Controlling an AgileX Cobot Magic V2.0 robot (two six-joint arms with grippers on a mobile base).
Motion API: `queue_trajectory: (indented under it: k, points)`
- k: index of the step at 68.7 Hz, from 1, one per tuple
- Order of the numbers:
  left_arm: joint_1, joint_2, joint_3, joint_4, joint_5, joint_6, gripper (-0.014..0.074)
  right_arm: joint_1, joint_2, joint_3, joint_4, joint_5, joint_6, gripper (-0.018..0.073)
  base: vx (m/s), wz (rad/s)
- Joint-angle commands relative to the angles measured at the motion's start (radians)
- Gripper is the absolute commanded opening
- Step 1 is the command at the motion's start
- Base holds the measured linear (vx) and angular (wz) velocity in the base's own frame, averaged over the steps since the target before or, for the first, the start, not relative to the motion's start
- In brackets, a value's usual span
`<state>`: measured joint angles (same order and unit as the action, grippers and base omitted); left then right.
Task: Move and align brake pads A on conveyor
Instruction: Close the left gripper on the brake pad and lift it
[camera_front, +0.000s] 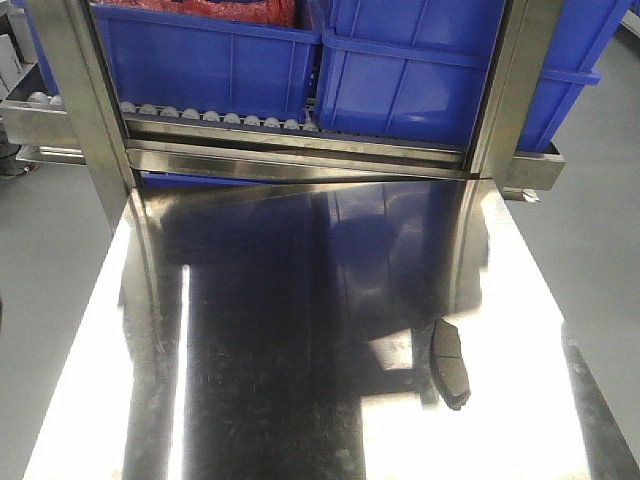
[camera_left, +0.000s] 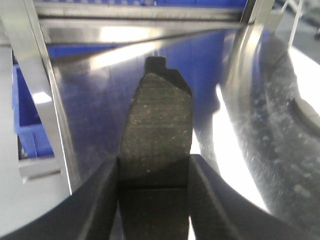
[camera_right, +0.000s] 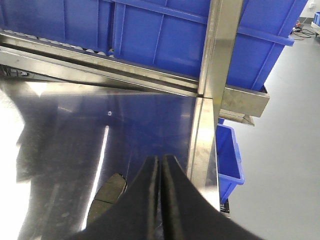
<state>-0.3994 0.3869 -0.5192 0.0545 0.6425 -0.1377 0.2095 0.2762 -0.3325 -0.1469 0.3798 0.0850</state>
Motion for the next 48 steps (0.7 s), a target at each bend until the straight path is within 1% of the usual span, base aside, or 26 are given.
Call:
queue_trajectory:
  k: [1, 6, 48]
  points:
    - [-0.004, -0.036, -0.024, 0.002, -0.085, -0.002, 0.008, -0.001, 0.005, -0.027, -0.013, -0.076, -0.008, -0.0003, 0.0, 0.0]
    - [-0.004, -0.057, -0.024, 0.001, -0.076, -0.002, 0.008, -0.001, 0.005, -0.027, -0.013, -0.076, -0.008, -0.0003, 0.0, 0.0]
    - [-0.004, -0.054, -0.024, 0.001, -0.075, -0.002, 0.008, -0.001, 0.005, -0.027, -0.014, -0.067, -0.008, -0.0003, 0.0, 0.0]
